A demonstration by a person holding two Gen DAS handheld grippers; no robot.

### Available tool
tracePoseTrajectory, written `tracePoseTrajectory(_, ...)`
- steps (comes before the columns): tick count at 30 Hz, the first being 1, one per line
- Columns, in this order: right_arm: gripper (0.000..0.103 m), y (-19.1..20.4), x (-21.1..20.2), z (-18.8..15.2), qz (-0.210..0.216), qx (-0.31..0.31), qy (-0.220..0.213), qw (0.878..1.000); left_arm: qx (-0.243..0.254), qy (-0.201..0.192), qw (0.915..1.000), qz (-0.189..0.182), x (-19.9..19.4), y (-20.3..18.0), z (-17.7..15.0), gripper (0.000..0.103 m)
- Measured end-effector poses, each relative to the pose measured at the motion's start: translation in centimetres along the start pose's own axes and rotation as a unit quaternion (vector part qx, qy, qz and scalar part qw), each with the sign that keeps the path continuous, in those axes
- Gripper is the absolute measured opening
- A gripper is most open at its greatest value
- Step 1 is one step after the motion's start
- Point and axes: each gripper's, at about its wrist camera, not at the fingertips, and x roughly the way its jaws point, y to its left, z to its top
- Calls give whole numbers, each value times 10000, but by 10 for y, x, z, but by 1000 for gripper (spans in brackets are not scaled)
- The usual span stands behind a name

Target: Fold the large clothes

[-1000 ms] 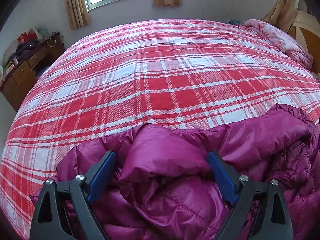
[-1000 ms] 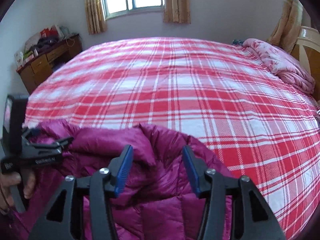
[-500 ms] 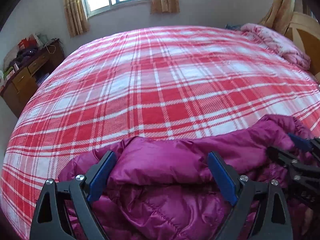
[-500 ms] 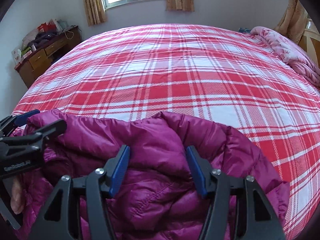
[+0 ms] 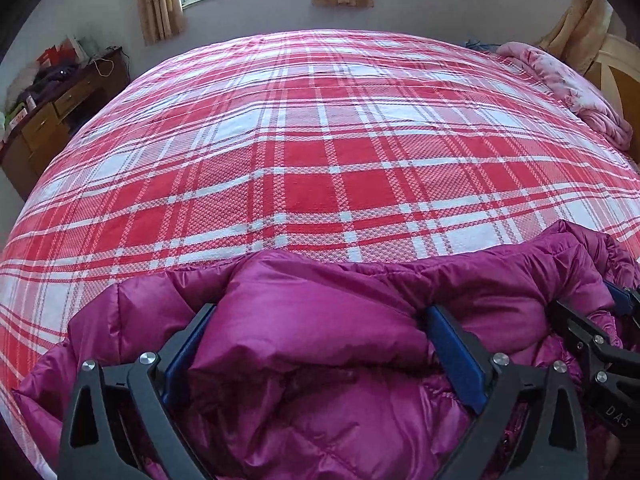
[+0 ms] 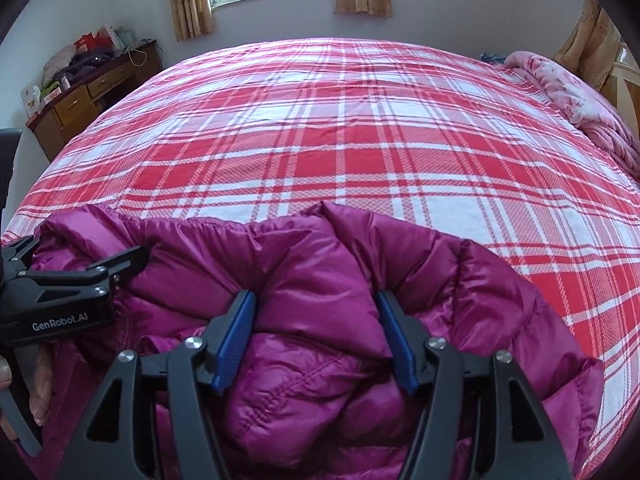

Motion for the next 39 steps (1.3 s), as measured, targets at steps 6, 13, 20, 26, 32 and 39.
tracePoseTrajectory(6,66,4,2,0,-141,-97,31,9998,36,-6,10000,77,1,-1,0,102)
tracePoseTrajectory(13,66,5,4,-1,-225,-153,58,9996,51,-12,9999,102,2,-2,0,102)
tracePoseTrajectory(20,67,7,4,0,-275,-197,82,9994,68,-15,9999,130,2,-4,0,102)
tracePoseTrajectory(26,67,8,5,0,-317,-229,94,9992,77,-13,9999,147,3,-4,0,102)
tracePoseTrajectory(32,67,9,5,0,-319,-232,95,9992,84,-21,9998,167,3,-5,0,102)
tracePoseTrajectory(39,68,9,5,0,-350,-267,107,9990,94,-17,9998,183,3,-5,1,102)
